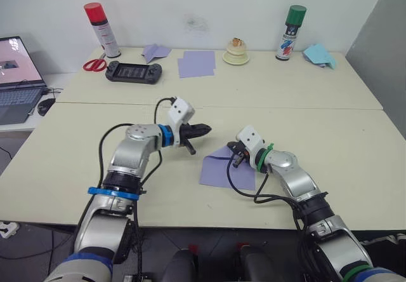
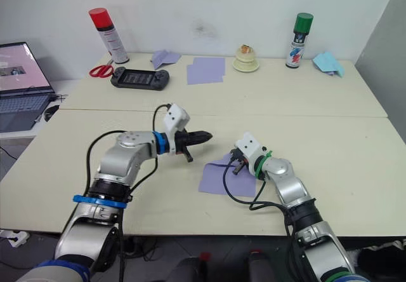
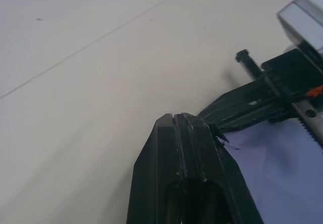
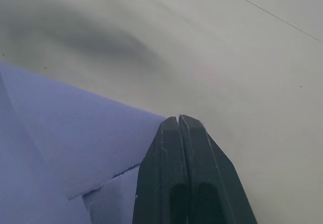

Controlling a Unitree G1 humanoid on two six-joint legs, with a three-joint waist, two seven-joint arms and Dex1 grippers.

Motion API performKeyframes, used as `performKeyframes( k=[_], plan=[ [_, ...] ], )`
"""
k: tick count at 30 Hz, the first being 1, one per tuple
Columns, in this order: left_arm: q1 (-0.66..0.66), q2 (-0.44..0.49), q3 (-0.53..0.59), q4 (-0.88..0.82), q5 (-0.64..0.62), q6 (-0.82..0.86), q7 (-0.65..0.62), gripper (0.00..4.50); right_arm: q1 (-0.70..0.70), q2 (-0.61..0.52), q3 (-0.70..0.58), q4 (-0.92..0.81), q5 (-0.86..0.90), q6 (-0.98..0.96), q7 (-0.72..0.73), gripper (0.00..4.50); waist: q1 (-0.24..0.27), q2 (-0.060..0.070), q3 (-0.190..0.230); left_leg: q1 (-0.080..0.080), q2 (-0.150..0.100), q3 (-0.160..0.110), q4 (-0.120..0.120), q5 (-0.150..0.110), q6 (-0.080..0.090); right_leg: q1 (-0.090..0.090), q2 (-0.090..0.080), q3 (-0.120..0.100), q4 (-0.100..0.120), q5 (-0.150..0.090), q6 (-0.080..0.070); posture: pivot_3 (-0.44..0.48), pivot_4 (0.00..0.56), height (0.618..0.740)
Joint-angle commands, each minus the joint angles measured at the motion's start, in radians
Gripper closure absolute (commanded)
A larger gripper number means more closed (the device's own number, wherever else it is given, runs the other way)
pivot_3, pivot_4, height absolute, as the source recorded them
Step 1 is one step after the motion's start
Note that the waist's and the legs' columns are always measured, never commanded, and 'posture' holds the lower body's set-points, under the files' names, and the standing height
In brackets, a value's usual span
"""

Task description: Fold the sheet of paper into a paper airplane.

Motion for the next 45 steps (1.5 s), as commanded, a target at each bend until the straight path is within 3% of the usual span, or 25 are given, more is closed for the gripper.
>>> performKeyframes(
  k=[1,16,45],
  plan=[
    [0.011,0.004,-0.02,-0.07,-0.008,0.007,-0.001,4.46,0.024,-0.005,0.016,0.002,-0.014,0.021,0.004,4.5,-0.001,0.0,0.0,0.0,0.0,0.0,0.0,0.0,0.0,0.0,0.0,0.0,0.0,0.0,0.0,0.0,0.15,0.74],
    [0.071,0.012,-0.129,-0.026,0.064,-0.02,0.013,4.46,0.025,-0.001,0.017,0.008,-0.015,0.02,0.002,4.5,-0.001,0.0,0.0,0.0,0.0,0.0,0.0,0.0,0.0,0.0,0.0,0.0,0.0,0.0,0.0,0.0,0.15,0.74],
    [0.105,0.004,-0.166,0.073,0.132,-0.102,0.031,4.46,0.019,-0.002,0.01,0.016,-0.013,0.012,0.001,4.5,0.0,0.0,0.0,0.001,0.0,0.0,0.0,0.0,0.0,0.001,0.0,0.0,0.0,0.0,0.0,0.0,0.15,0.74]
  ],
)
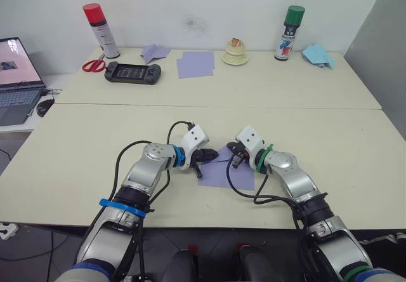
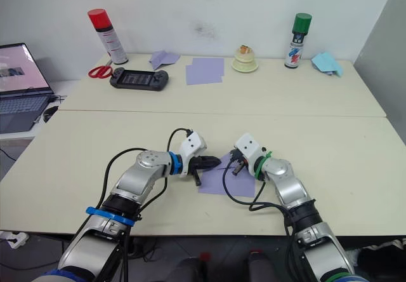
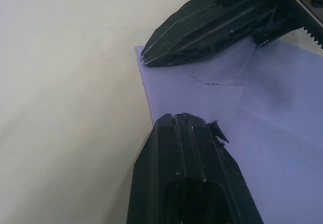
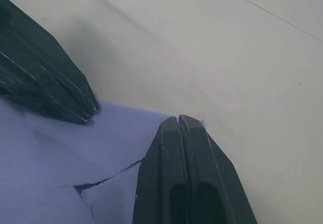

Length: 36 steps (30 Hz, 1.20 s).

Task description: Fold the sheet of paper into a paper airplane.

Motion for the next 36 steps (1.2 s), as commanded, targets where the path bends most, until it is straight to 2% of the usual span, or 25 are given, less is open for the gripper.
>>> performKeyframes(
  k=[1,25,36],
  plan=[
    [0.015,-0.002,-0.021,0.027,0.027,0.006,0.01,4.46,0.013,-0.004,0.01,0.019,-0.012,0.012,0.001,4.5,0.0,0.0,0.0,0.0,0.0,0.0,0.0,0.0,0.0,0.0,0.0,0.0,0.0,0.0,0.0,0.0,0.15,0.74],
    [0.016,-0.017,-0.028,0.053,0.037,-0.017,0.02,4.46,0.044,0.044,0.016,-0.06,0.003,0.061,0.011,4.5,0.001,0.002,-0.003,0.002,0.0,0.0,0.0,0.0,0.0,0.002,0.0,0.0,0.0,0.0,0.0,0.0,0.15,0.74],
    [0.028,-0.019,-0.035,0.043,0.044,-0.026,0.021,4.46,0.029,0.013,-0.012,0.017,-0.061,0.05,-0.103,4.5,0.001,0.002,-0.005,0.002,0.0,0.0,0.0,0.0,0.0,0.002,0.0,0.0,0.0,0.0,0.0,0.0,0.15,0.74]
  ],
)
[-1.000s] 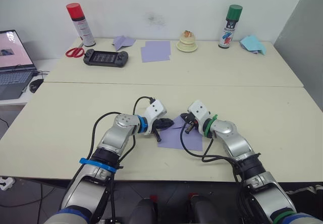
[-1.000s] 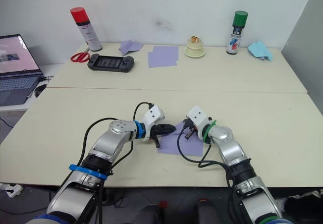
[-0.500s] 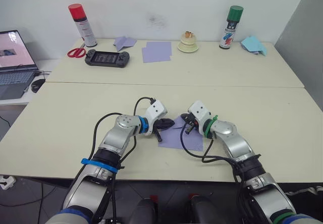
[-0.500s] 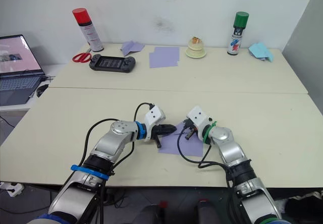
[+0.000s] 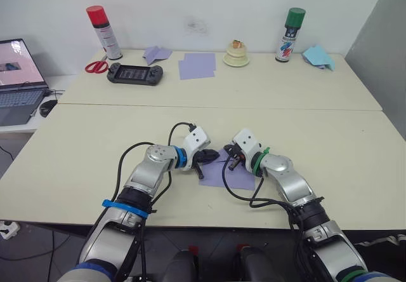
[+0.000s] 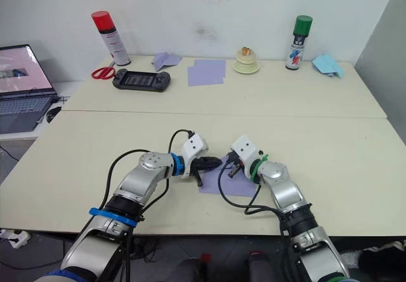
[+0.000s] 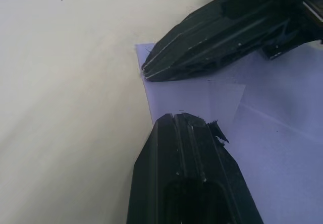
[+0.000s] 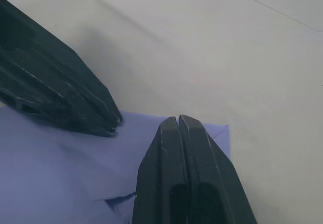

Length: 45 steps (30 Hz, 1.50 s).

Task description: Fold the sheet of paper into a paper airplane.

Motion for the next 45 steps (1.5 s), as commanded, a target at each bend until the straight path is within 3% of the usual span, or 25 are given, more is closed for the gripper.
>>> performKeyframes(
  k=[1,12,20,37,45],
  plan=[
    [0.023,-0.001,-0.03,0.019,0.028,0.014,0.0,4.46,0.003,-0.028,-0.013,0.058,-0.04,0.007,-0.053,4.5,0.0,0.0,0.0,0.0,0.0,0.0,0.0,0.0,0.0,0.0,0.0,0.0,0.0,0.0,0.0,0.0,0.15,0.74],
    [0.016,0.003,-0.04,0.027,0.036,0.003,-0.006,4.46,0.0,-0.036,-0.027,0.085,-0.031,0.009,-0.106,4.5,0.002,0.0,-0.001,0.002,0.0,0.0,0.0,0.0,0.0,0.003,0.0,0.0,-0.001,0.0,0.0,0.0,0.15,0.74],
    [0.014,0.002,-0.041,0.029,0.035,0.003,-0.006,4.46,-0.004,0.013,-0.098,0.036,0.066,-0.114,-0.084,4.5,0.002,0.0,-0.001,0.002,0.0,0.0,0.0,0.0,0.0,0.003,0.0,0.0,-0.001,-0.002,0.003,0.0,0.15,0.74],
    [-0.001,0.0,-0.037,0.038,0.037,-0.004,0.002,4.46,0.007,0.009,0.009,0.047,0.006,-0.099,-0.021,4.5,0.002,0.001,-0.001,0.002,0.0,0.0,-0.001,0.0,0.0,0.003,0.0,0.0,-0.001,-0.002,0.004,0.0,0.15,0.74],
    [-0.009,-0.014,0.022,-0.015,-0.043,0.01,-0.029,4.46,0.003,-0.007,0.02,0.067,-0.029,-0.071,-0.031,4.5,0.002,0.001,-0.001,0.002,0.0,0.0,0.0,0.0,0.0,0.003,0.0,0.0,-0.001,-0.003,0.004,0.0,0.15,0.74]
  ],
)
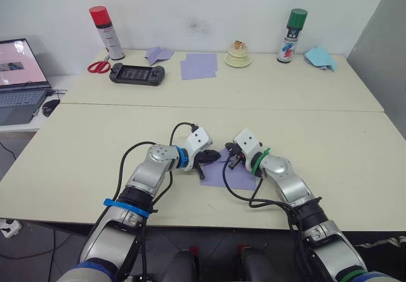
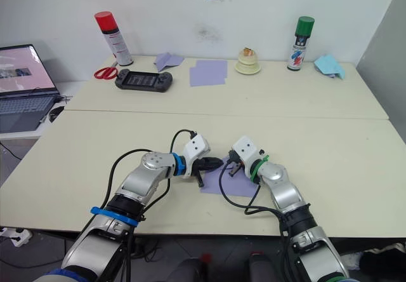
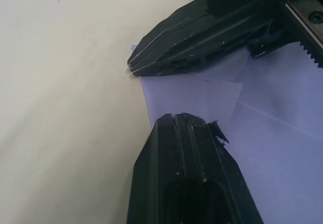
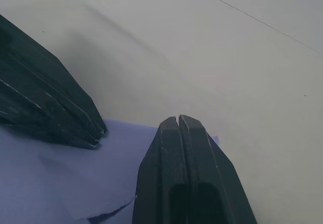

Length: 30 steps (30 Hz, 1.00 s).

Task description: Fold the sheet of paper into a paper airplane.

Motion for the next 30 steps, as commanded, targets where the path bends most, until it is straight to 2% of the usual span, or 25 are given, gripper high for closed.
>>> performKeyframes(
  k=[1,8,16,30],
  plan=[
    [-0.006,-0.007,0.048,-0.046,-0.072,0.043,-0.04,4.46,0.003,-0.012,0.008,0.013,-0.023,0.027,-0.002,4.5,-0.001,0.0,0.0,0.0,0.0,0.0,0.0,0.0,0.0,0.0,0.0,0.0,0.0,0.0,0.0,0.0,0.15,0.74],
    [-0.086,0.029,0.103,0.011,-0.109,0.075,-0.075,4.46,-0.006,-0.006,0.003,0.03,-0.017,0.029,-0.008,4.5,-0.001,0.0,0.0,-0.004,0.0,0.0,0.0,0.0,0.0,-0.004,0.0,0.0,0.001,0.0,0.0,0.0,0.15,0.74],
    [-0.116,-0.047,0.065,0.123,-0.062,-0.003,-0.062,4.46,-0.008,-0.007,0.004,0.035,-0.016,0.031,-0.004,4.5,-0.001,0.0,0.0,-0.005,0.0,0.0,0.0,0.0,0.0,-0.005,0.0,0.0,0.0,0.002,-0.003,0.0,0.15,0.74],
    [-0.154,-0.085,0.046,0.247,0.002,-0.081,-0.051,4.46,0.015,-0.009,0.015,0.007,-0.02,0.041,-0.002,4.5,-0.002,0.0,0.0,-0.005,0.0,0.0,0.0,0.0,0.0,-0.006,0.0,0.0,0.0,0.002,-0.004,0.0,0.15,0.74]
  ],
)
